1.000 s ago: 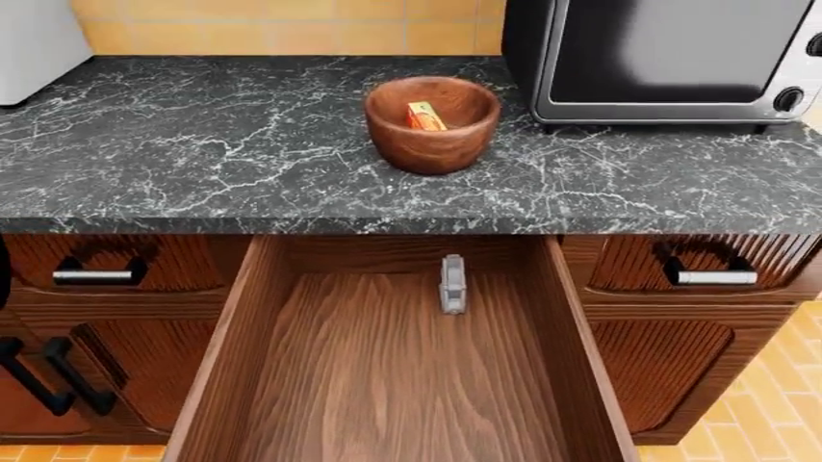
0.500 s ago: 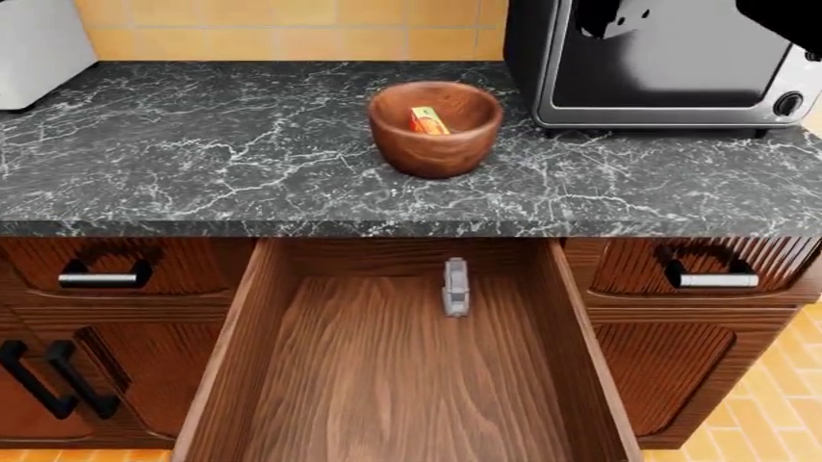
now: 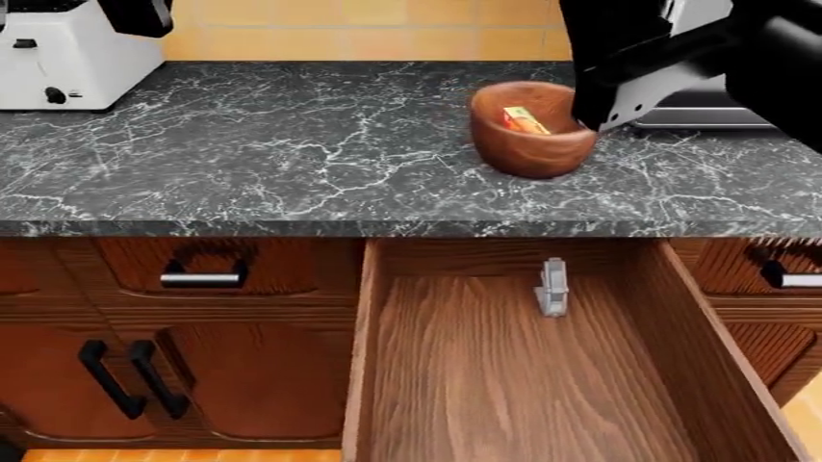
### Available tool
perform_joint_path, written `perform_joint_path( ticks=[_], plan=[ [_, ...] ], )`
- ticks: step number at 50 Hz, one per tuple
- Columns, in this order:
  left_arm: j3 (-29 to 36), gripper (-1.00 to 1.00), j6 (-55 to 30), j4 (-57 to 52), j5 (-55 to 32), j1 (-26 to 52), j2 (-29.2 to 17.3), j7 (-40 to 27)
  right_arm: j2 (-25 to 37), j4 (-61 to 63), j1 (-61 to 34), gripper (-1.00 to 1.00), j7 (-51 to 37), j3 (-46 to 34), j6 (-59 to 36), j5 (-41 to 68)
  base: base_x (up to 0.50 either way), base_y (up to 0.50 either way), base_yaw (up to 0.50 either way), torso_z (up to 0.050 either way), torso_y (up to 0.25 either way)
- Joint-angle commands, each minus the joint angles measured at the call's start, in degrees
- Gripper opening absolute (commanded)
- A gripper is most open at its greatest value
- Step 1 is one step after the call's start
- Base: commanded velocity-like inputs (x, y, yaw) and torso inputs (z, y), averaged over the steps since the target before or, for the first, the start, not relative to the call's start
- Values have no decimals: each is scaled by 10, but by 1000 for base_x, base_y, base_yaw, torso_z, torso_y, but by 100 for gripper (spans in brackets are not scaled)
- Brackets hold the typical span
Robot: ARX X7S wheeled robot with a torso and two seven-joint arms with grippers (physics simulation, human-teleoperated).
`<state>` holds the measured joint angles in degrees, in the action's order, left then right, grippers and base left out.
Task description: Place the bar in the bowl and close the drawer.
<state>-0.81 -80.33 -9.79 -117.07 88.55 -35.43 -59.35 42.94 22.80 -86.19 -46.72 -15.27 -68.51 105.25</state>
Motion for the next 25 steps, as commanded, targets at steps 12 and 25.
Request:
perform_joint_path(
  ticks=[12,25],
  plan=[
    [9,100,16,-9,-12,-7,-12,6,1,4,2,100,-8,-11,3,12,0,500,0,0,0],
    [13,100,24,-16,-14,-14,-17,10,0,7,9,100,-6,-15,7,10,0,500,0,0,0]
  ],
)
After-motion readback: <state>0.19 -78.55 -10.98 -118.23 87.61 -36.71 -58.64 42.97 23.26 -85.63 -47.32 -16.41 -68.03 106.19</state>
